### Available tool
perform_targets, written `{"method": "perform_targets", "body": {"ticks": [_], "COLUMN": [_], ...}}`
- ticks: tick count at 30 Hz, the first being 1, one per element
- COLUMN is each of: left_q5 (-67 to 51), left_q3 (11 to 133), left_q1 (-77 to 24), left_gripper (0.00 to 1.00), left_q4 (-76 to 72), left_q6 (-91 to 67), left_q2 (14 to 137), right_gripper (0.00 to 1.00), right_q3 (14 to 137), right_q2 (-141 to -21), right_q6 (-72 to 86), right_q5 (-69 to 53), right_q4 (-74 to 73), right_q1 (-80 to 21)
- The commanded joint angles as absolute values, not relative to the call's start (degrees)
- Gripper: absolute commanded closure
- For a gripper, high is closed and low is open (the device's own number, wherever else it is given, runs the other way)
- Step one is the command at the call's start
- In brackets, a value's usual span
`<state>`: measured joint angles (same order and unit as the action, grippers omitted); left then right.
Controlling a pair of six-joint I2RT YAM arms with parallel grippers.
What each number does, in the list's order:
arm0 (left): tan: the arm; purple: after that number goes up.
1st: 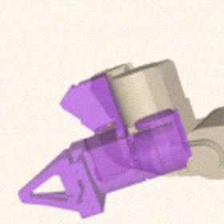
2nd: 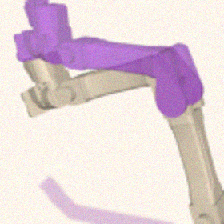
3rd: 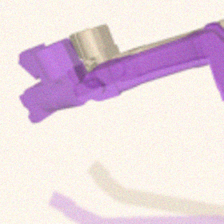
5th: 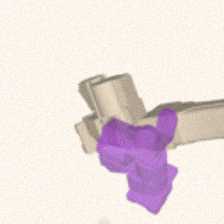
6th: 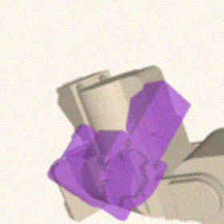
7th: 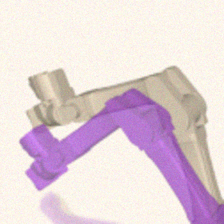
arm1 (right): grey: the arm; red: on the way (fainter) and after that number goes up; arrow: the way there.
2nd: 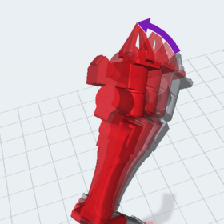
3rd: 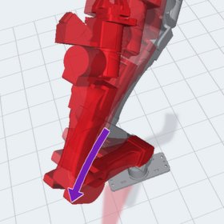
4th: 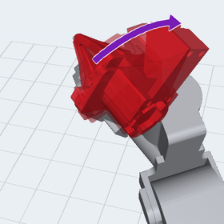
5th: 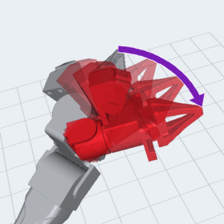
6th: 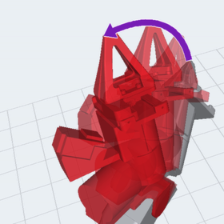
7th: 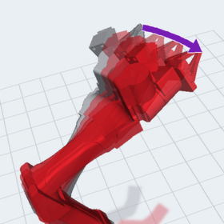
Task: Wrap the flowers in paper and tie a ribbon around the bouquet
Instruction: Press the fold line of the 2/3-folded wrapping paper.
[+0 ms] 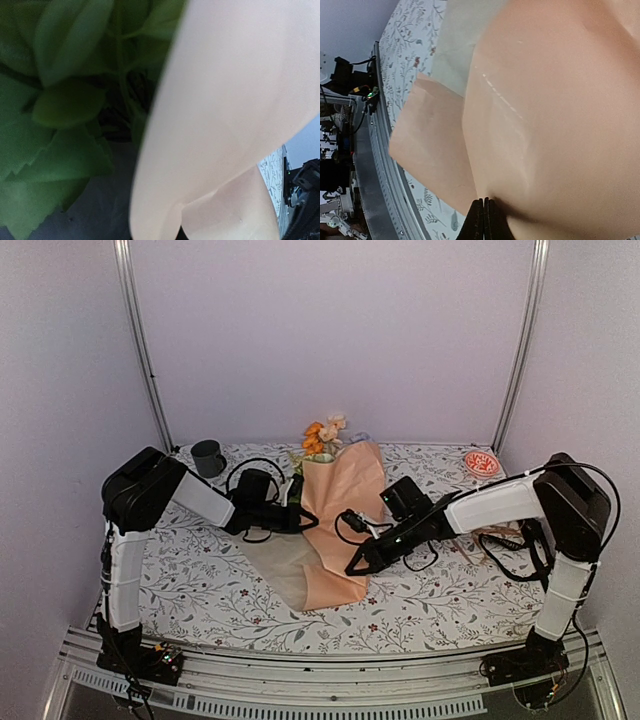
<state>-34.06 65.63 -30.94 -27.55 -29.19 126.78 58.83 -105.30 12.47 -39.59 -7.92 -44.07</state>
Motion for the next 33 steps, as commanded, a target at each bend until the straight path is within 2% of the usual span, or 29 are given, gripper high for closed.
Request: {"method": "perform_targets", "body": {"ticks": [1, 3, 5, 7, 10, 12, 18, 22, 25, 30, 33], "left_q5": [-33.98, -33.81, -33.33, -31.99, -29.57, -28.09, -21.39, -17.13, -20.41, -19.87, -17.9], "left_q3": [64.95, 65.15, 65.66, 66.26, 67.64, 68.62, 62.53, 53.62, 48.5, 49.54, 49.42], "left_q1": [-29.97, -29.83, -29.67, -29.47, -29.22, -28.87, -31.09, -38.88, -45.52, -53.62, -55.25], "left_gripper": [1.0, 1.0, 0.95, 0.87, 0.67, 0.58, 0.53, 0.52, 0.56, 0.75, 0.81], "left_q4": [-26.99, -26.79, -26.01, -24.81, -21.85, -19.03, -16.08, -13.81, -12.66, -7.12, -7.48], "left_q6": [-28.96, -28.98, -28.98, -28.81, -27.06, -25.72, -16.96, -9.39, -8.03, -8.65, -9.06], "left_q2": [128.15, 127.93, 127.44, 126.5, 123.48, 120.86, 103.09, 92.01, 88.03, 94.14, 96.38], "right_gripper": [0.99, 0.99, 0.99, 0.99, 0.99, 0.99, 0.99, 0.99, 1.0, 0.99, 0.99], "right_q3": [56.63, 54.26, 52.57, 51.89, 51.84, 52.16, 52.15, 51.82, 51.49, 51.13, 50.57], "right_q2": [-111.1, -111.71, -111.8, -111.59, -111.19, -111.26, -111.81, -111.8, -111.72, -111.71, -111.54], "right_q6": [13.82, 13.93, 13.89, 13.74, 13.62, 13.83, 14.99, 15.88, 16.32, 16.85, 17.29], "right_q5": [-33.87, -32.35, -31.03, -30.55, -29.96, -29.83, -31.56, -32.1, -32.54, -33.46, -34.44], "right_q4": [-9.31, -9.51, -10.07, -10.51, -10.89, -10.98, -10.67, -10.3, -9.72, -8.46, -7.38], "right_q1": [-44.12, -44.13, -44.39, -44.75, -44.91, -44.91, -44.92, -44.92, -45.05, -45.0, -45.0]}}
